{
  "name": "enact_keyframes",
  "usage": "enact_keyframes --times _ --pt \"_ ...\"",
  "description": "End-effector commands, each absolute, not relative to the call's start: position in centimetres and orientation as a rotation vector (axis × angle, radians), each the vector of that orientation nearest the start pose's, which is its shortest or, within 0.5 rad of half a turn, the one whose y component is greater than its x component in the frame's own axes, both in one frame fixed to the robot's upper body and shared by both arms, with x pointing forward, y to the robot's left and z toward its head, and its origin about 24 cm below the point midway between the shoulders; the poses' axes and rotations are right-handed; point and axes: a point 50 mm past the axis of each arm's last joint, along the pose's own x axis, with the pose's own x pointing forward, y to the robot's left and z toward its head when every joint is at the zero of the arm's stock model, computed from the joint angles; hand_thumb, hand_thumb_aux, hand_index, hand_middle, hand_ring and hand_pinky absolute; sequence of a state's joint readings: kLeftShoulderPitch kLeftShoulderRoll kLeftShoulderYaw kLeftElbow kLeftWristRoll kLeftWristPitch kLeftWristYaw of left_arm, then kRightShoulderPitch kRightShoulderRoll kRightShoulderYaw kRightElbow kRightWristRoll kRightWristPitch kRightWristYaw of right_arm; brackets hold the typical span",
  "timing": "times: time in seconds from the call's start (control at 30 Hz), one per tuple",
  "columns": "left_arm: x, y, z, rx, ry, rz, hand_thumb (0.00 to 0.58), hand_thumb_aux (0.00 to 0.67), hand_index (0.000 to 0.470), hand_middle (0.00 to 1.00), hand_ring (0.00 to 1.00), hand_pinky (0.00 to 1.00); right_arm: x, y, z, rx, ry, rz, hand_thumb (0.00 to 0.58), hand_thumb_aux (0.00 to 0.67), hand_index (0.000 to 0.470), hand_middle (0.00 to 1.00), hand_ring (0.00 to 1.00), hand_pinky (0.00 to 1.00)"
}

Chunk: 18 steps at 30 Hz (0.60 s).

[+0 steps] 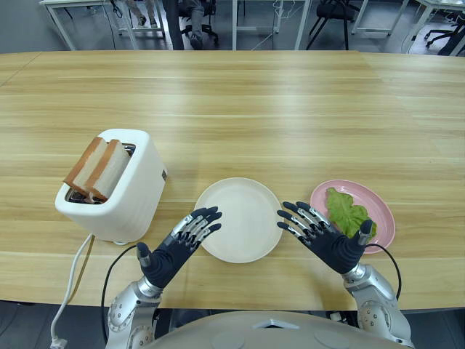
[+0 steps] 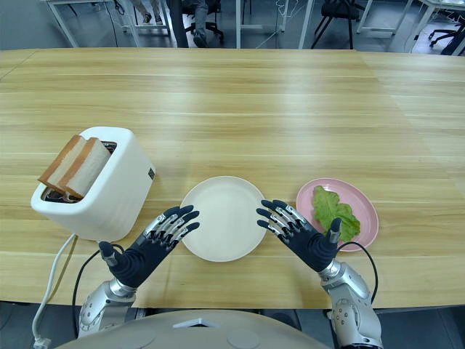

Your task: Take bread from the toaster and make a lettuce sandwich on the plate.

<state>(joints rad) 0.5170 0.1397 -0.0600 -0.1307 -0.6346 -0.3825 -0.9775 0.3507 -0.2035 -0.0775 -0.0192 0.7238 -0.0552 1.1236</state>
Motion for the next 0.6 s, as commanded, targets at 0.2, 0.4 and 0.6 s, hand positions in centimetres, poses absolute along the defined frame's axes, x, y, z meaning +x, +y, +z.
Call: enact_keyframes --times 0.2,0.4,0.6 --pt "12.6 16.2 2.4 -0.386 -0.228 -0.699 0.0 0.0 0.0 0.0 0.0 0.0 15.6 -18.6 1.8 0.521 -0.107 0.827 0.0 0.0 0.0 0.0 0.0 0.0" --pt "12.7 16.2 2.4 -0.379 -0.227 -0.69 0.0 0.0 0.0 0.0 0.0 0.0 15.6 -18.6 1.8 0.521 -0.11 0.825 0.0 0.0 0.0 0.0 0.0 0.0" --pt "14.6 17.8 4.3 -0.313 -0.334 -0.445 0.0 0.0 0.0 0.0 0.0 0.0 15.9 -18.8 1.5 0.48 -0.11 0.787 0.0 0.0 0.0 0.0 0.0 0.0"
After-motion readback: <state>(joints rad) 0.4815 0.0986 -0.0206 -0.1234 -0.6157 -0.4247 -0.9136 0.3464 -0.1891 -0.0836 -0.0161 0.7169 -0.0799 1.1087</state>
